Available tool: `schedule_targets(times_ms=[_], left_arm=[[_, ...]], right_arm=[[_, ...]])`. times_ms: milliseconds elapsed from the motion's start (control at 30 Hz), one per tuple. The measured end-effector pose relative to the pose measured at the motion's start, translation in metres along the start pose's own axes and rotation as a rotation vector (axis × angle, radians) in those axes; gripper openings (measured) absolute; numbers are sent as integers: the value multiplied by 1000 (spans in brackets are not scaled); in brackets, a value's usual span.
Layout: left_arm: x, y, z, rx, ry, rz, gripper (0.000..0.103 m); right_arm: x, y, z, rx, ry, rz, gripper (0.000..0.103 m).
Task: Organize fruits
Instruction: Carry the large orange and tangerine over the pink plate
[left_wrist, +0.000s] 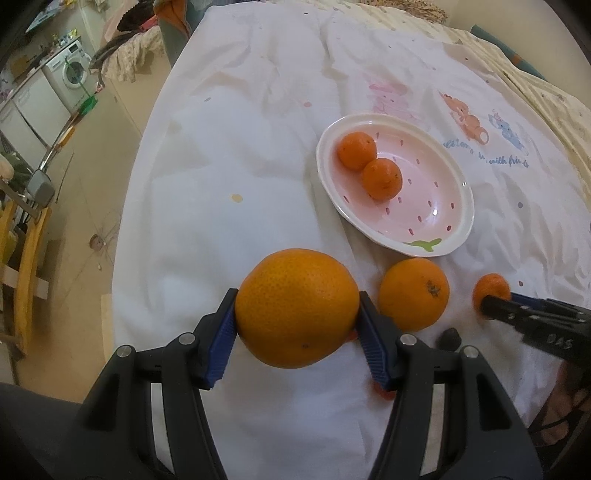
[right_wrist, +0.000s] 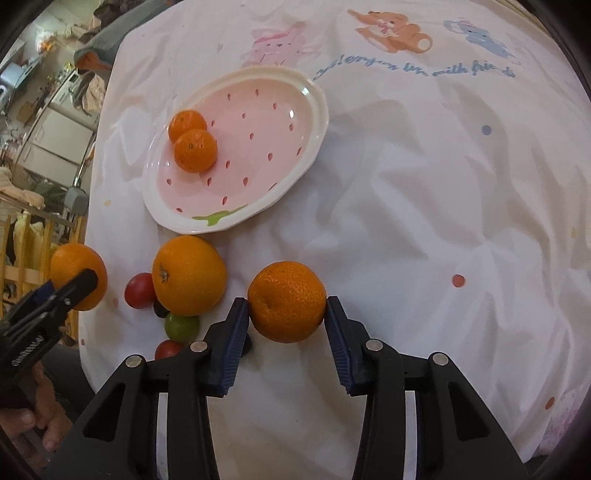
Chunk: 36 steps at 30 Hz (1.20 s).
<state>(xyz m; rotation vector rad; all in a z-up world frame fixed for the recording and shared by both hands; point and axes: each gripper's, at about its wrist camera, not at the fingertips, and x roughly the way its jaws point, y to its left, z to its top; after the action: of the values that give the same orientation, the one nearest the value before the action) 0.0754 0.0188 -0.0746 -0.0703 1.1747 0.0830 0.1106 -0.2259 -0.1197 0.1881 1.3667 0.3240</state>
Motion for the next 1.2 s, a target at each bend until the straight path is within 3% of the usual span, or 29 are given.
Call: schedule_targets(times_ms=[667, 767, 1200], left_arm=[[-6, -5, 0, 35, -79, 47, 57], [-2, -2, 1, 22, -77, 63, 57], [-35, 0, 32, -10, -151, 48, 57]], right_arm=[[-74, -15, 2, 104, -235, 28, 44], [-87, -10, 5, 76, -288, 0, 44], [-135, 10, 23, -24, -485, 103, 44]])
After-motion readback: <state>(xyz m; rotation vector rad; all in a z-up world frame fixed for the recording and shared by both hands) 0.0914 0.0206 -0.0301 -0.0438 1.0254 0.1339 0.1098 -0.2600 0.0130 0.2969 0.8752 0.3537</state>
